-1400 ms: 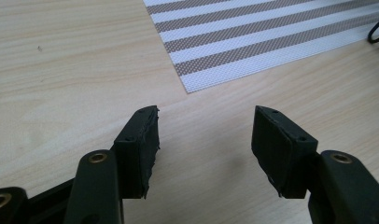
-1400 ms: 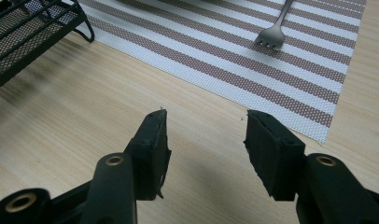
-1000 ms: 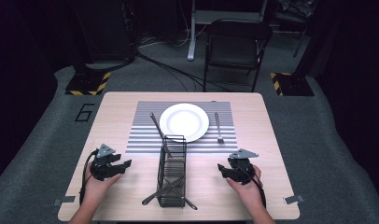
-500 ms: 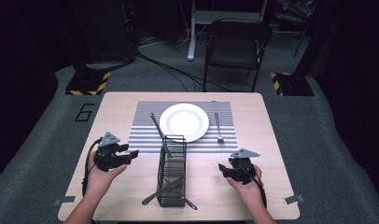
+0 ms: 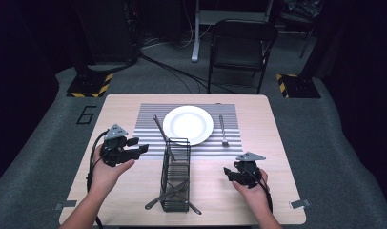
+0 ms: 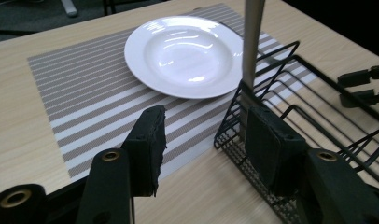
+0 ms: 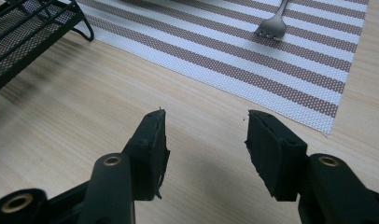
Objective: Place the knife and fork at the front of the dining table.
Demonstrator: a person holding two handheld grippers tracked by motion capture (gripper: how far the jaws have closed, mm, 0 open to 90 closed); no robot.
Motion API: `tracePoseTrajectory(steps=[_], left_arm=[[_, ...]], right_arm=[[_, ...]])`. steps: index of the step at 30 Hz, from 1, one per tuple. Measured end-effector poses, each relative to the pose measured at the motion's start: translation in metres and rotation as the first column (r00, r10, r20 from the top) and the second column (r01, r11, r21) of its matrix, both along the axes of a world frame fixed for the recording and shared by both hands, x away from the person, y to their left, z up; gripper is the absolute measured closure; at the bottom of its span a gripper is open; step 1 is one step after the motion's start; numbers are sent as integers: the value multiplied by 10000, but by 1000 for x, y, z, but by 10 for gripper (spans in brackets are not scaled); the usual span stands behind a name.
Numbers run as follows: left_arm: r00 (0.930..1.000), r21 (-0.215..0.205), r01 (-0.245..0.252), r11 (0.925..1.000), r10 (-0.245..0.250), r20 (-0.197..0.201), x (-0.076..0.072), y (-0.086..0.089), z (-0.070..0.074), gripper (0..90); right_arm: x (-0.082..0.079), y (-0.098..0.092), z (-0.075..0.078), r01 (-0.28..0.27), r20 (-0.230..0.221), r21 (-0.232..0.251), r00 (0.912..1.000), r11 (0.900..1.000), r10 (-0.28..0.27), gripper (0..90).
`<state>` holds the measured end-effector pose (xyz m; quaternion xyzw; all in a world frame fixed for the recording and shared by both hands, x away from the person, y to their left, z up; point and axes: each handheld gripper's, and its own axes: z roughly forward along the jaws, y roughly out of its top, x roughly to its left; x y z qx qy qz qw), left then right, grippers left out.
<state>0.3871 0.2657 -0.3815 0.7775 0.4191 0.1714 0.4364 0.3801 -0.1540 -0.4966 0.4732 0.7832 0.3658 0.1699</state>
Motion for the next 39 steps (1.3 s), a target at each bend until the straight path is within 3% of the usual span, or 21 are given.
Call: tracePoseTrajectory(steps=[6,14,30,39], left_arm=[[9990,112,436,9990,-437,46,5,-14,10,490],[9976,174,687,9975,-685,-125,19,-33,8,522],[9968,47,736,9973,-734,-313,36,-58,-5,616],[9984,1,554,9985,-554,-108,37,-63,-12,702]], right_arm=[[1,-3,-1,94,-21,68,10000,9999,-94,473],[2,-4,-1,116,12,52,9999,9999,-116,473],[3,-7,-2,209,-56,160,9998,9997,-208,472],[4,-9,-2,240,-141,254,9996,9994,-237,473]])
